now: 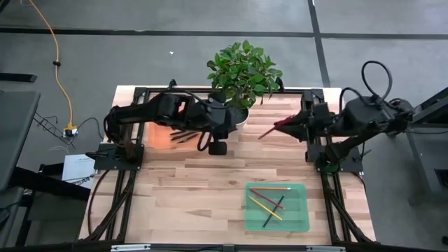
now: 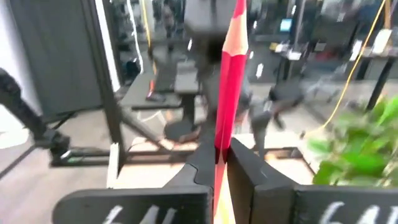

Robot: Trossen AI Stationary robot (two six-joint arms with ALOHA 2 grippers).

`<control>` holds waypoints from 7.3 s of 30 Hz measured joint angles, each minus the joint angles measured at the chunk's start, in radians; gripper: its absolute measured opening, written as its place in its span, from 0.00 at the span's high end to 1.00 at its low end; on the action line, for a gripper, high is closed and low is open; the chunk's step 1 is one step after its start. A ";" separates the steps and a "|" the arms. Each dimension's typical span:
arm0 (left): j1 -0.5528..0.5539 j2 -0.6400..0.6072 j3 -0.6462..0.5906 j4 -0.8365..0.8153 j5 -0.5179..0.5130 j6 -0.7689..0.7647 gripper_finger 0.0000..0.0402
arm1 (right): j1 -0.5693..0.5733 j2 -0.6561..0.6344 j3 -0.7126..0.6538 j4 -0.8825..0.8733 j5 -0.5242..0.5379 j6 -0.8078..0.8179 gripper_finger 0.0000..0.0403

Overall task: Sort pens & pencils
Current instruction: Put the red colored pencil into the green bin, then return to Home Position

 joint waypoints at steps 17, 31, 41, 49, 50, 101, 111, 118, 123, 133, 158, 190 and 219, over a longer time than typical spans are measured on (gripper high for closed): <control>-0.065 -0.065 0.000 -0.338 0.030 -0.095 0.73 | 0.105 0.131 0.000 -0.290 -0.072 0.311 0.99; -0.277 -0.108 0.000 -0.354 0.003 -0.143 0.73 | 0.196 0.318 0.000 -0.328 -0.062 0.556 0.99; -0.404 -0.132 0.000 -0.354 0.000 -0.198 0.73 | 0.297 0.431 0.000 -0.371 -0.060 0.788 0.99; -0.469 -0.132 0.000 -0.354 -0.043 -0.228 0.73 | 0.382 0.516 -0.001 -0.496 -0.060 1.007 0.99; -0.474 -0.132 0.000 -0.354 -0.045 -0.230 0.73 | 0.389 0.527 -0.001 -0.509 -0.064 1.028 0.99; -0.520 -0.285 -0.001 -0.350 -0.067 -0.177 0.73 | 0.388 0.613 -0.001 -0.501 -0.093 1.201 0.71; -0.520 -0.559 0.000 -0.260 -0.170 -0.158 0.73 | 0.279 0.415 -0.001 -0.138 0.161 0.926 0.71; -0.519 -0.669 0.000 -0.193 -0.186 -0.026 0.73 | 0.247 0.249 -0.001 0.302 0.238 0.511 0.71; -0.519 -0.750 -0.001 -0.057 -0.187 0.098 0.73 | 0.248 0.178 -0.001 0.470 0.238 0.304 0.71; -0.517 -0.914 -0.001 0.099 -0.080 0.273 0.73 | 0.245 0.134 -0.001 0.497 0.239 0.233 0.71; -0.517 -1.645 -1.524 1.055 -0.003 0.301 0.73 | 0.228 0.136 -0.001 0.500 0.274 0.316 0.71; -0.517 -1.809 -2.296 1.749 0.133 0.292 0.73 | 0.169 0.131 0.000 0.297 0.280 0.506 0.71; -0.517 -1.850 -2.338 1.620 0.086 0.338 0.73 | 0.149 0.067 0.000 0.208 0.324 0.496 0.71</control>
